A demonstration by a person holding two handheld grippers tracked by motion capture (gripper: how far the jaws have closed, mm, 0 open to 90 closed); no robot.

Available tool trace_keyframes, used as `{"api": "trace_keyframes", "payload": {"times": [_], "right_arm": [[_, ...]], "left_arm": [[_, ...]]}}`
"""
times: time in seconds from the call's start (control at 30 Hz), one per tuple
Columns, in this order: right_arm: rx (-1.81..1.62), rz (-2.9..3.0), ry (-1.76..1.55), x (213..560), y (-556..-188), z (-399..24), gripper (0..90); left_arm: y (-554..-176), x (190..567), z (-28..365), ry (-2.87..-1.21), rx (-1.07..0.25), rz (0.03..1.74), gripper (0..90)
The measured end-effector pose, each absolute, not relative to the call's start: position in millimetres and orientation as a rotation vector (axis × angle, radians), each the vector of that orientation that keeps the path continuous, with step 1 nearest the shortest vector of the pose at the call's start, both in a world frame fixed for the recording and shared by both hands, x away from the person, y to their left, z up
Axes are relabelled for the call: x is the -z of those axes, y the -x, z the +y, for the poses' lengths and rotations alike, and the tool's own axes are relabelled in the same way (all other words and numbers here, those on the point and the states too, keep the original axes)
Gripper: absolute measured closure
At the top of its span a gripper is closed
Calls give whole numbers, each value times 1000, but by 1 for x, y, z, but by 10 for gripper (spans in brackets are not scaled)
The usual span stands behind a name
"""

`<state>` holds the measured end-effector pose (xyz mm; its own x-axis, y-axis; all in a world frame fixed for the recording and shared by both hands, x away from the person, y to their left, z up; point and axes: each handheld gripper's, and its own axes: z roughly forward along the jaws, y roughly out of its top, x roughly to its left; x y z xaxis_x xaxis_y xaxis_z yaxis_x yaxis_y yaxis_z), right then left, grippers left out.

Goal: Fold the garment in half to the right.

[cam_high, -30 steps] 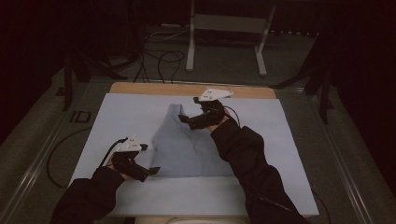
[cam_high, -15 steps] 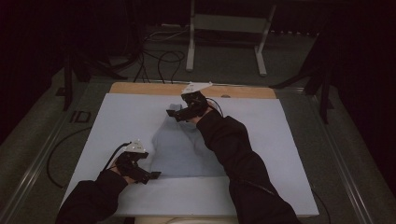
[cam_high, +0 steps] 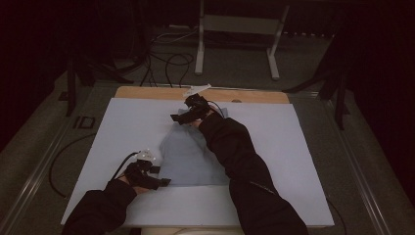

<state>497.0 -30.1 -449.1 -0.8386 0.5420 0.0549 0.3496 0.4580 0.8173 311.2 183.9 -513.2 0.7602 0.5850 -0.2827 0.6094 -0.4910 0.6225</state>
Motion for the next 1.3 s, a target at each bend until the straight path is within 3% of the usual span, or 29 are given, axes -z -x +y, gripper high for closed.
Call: {"api": "trace_keyframes", "payload": {"times": [0.23, 0.3, 0.47, 0.63, 1.17, 1.3], "right_arm": [[-1269, 2494, -814, 460, -514, -21, 151], [-1260, 2479, -841, 460, -520, -20, 188], [-1203, 2470, -863, 462, -529, -12, 278], [-1158, 2473, -935, 474, -537, -4, 332], [-794, 2516, -984, 517, -550, 14, 326], [-816, 2533, -1024, 517, -552, 13, 383]], "left_arm": [[-310, 512, 180, -2206, 72, 897, 602], [-310, 510, 178, -2209, 77, 905, 700], [-309, 509, 176, -2213, 87, 895, 835], [-307, 508, 175, -2228, 80, 848, 850], [-307, 506, 172, -2230, 72, 845, 857], [-307, 505, 171, -2235, 69, 842, 858]]}}
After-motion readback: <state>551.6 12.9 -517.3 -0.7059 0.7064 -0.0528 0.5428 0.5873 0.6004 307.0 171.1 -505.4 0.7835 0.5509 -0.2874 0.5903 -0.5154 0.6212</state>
